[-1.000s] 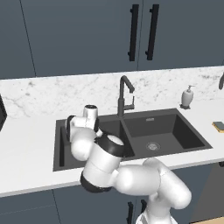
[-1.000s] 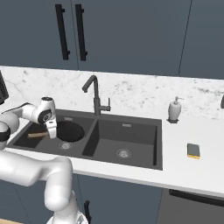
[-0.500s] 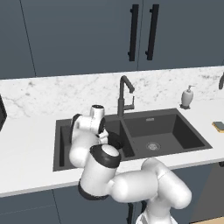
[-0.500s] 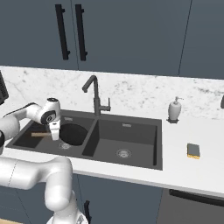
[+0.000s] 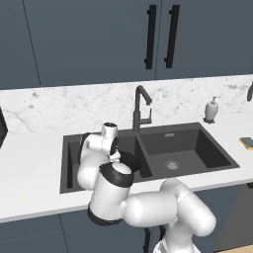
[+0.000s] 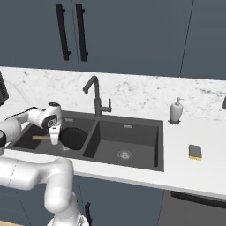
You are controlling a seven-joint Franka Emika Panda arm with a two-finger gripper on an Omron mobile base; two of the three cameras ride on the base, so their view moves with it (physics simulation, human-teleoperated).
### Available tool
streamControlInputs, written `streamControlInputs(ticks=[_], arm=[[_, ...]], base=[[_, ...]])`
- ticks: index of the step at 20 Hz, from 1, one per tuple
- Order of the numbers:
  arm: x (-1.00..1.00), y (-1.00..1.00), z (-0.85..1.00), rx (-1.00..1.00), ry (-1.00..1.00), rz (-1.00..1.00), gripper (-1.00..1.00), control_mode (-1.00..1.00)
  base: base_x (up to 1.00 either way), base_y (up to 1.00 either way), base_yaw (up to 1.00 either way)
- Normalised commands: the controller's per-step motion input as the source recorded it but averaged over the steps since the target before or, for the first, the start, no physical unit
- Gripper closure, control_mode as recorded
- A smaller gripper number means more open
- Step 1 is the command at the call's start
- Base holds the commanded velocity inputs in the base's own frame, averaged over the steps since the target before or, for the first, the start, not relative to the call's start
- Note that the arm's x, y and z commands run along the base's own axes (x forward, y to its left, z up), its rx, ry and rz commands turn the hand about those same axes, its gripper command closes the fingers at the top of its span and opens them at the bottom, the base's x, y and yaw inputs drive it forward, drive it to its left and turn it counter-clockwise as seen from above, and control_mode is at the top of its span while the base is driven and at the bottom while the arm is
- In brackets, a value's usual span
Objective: Pick the pan and sponge and place them into the sink. Then turn on the water.
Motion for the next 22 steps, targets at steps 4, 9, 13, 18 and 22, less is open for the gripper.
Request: streamControlInputs(ticks=[4, 9, 13, 18, 22], arm=[[0.05, -0.02, -0.64, 0.16, 0.06, 0.00, 1.00, -1.00], [0.10, 0.00, -0.34, 0.12, 0.01, 0.00, -1.00, -1.00], [0.00, 0.02, 0.05, 0.01, 0.00, 0.00, -1.00, -1.00], [0.00, 0.02, 0.41, 0.00, 0.00, 0.00, -1.00, -1.00], [-0.02, 0.11, 0.70, 0.00, 0.00, 0.00, -1.00, -1.00]], base=[[0.00, 0.00, 0.00], [0.00, 0.00, 0.00], [0.00, 0.00, 0.00], [0.00, 0.00, 0.00], [0.00, 0.00, 0.00]])
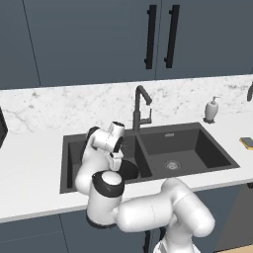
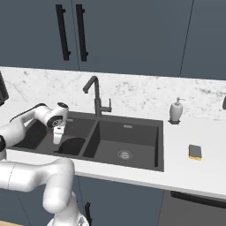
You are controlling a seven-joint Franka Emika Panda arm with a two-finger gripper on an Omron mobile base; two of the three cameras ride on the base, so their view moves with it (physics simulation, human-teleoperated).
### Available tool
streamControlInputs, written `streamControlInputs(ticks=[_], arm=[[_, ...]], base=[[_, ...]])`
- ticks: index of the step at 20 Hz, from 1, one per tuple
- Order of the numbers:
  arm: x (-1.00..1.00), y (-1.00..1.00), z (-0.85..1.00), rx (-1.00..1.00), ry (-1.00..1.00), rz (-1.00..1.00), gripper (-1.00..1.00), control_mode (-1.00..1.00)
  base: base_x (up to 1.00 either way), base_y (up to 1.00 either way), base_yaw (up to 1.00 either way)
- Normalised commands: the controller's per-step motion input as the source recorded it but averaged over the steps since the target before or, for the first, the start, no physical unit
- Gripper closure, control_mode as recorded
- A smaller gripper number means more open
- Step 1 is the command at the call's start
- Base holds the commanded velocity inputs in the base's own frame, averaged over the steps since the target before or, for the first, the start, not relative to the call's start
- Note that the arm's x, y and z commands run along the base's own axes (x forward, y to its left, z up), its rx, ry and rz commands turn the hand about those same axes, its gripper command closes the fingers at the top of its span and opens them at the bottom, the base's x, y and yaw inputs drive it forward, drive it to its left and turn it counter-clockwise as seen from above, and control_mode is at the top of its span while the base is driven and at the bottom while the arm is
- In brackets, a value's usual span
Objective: Pick the pan and sponge and place them into the sink. Then turn on the water.
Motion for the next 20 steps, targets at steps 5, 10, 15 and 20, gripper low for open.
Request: streamControlInputs(ticks=[5, 10, 15, 20], arm=[[-0.42, 0.22, 0.66, 0.00, 0.00, 0.01, -1.00, -1.00], [-0.98, 0.11, 0.50, -0.09, -0.12, 0.14, -1.00, -1.00], [-1.00, 0.15, 0.45, -0.11, -0.07, 0.19, -1.00, -1.00], [-1.00, 0.08, 0.57, -0.12, -0.15, 0.22, -1.00, -1.00]], base=[[0.00, 0.00, 0.00], [0.00, 0.00, 0.00], [0.00, 0.00, 0.00], [0.00, 0.00, 0.00]])
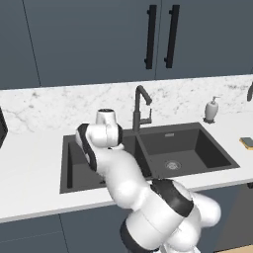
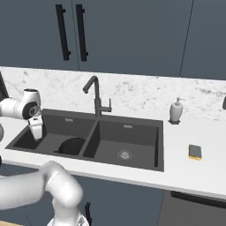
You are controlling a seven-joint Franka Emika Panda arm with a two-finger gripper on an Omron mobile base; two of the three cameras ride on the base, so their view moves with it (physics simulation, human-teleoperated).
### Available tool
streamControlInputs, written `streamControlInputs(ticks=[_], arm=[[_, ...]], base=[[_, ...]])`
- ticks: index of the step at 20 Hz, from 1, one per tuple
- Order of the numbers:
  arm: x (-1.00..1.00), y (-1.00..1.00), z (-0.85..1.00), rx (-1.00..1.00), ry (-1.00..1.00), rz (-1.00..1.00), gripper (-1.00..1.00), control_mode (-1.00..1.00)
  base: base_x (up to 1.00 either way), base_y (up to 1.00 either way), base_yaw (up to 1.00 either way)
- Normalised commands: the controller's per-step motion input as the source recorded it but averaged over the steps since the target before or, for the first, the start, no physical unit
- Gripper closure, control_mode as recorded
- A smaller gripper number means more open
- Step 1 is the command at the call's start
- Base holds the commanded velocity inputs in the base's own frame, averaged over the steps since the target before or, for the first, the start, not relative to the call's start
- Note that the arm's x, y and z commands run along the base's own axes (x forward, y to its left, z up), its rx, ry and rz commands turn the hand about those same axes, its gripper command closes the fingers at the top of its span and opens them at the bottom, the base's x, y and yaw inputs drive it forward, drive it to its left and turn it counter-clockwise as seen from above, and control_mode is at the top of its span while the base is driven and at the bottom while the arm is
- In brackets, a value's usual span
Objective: Pick the pan and sponge and place them into the sink. Then turn on the water.
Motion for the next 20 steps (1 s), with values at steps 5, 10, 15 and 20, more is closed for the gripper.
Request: streamControlInputs(ticks=[5, 10, 15, 20], arm=[[-1.00, -0.07, 0.70, -0.04, -0.01, 0.23, -1.00, -1.00], [-0.99, -0.65, 0.48, 0.00, -0.01, 0.24, -1.00, -1.00], [-0.95, -0.81, 0.35, 0.00, -0.13, 0.30, -1.00, -1.00], [-0.50, -0.88, 0.42, 0.00, -0.17, 0.21, -1.00, -1.00]], base=[[0.00, 0.00, 0.00], [0.00, 0.00, 0.00], [0.00, 0.00, 0.00], [0.00, 0.00, 0.00]])
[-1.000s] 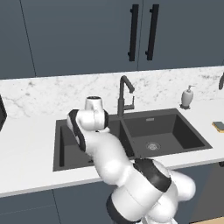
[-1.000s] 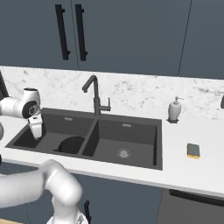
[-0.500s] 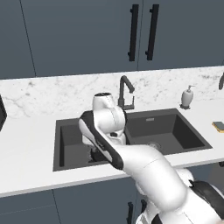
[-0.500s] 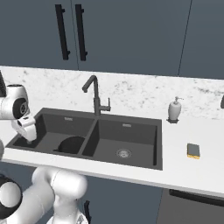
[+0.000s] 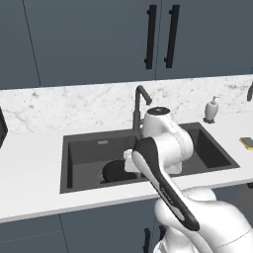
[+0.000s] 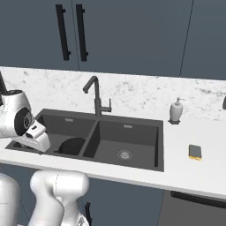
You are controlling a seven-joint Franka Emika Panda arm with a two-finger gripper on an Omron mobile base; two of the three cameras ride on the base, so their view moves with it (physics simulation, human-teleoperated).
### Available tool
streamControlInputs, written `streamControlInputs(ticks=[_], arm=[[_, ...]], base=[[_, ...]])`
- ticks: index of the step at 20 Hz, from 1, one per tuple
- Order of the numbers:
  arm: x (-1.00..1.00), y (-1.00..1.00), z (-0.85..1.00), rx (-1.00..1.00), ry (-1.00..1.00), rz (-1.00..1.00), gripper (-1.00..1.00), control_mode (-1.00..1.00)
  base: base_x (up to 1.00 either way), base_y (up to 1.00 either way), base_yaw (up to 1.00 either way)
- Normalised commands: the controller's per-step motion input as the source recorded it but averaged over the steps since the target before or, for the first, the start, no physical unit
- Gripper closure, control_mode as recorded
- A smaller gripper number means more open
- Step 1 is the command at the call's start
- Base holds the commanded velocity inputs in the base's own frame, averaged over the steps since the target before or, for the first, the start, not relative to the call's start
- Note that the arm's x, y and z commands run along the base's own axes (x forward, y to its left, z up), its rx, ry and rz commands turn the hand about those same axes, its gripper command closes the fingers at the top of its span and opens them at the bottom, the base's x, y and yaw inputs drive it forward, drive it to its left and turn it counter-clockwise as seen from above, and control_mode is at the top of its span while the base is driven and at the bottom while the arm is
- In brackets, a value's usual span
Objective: Pick the pan and sponge and place them into the sink. Then turn on the water.
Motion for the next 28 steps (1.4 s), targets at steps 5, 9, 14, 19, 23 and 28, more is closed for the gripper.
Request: streamControlInputs(ticks=[5, 9, 14, 19, 23, 28], arm=[[-0.04, -0.89, 0.40, 0.01, -0.21, 0.24, -1.00, -1.00], [0.00, -0.89, 0.37, 0.07, -0.20, 0.29, -1.00, -1.00], [0.00, -0.82, 0.39, 0.04, -0.03, 0.20, -1.00, -1.00], [0.00, -0.98, 0.16, 0.08, -0.03, 0.08, -1.00, -1.00], [0.11, -0.96, 0.04, 0.06, 0.00, 0.01, -1.00, -1.00], [0.34, -0.74, 0.00, 0.02, 0.00, 0.00, -1.00, -1.00]], base=[[0.00, 0.00, 0.00], [0.00, 0.00, 0.00], [0.00, 0.00, 0.00], [0.00, 0.00, 0.00], [0.00, 0.00, 0.00], [0.00, 0.00, 0.00]])
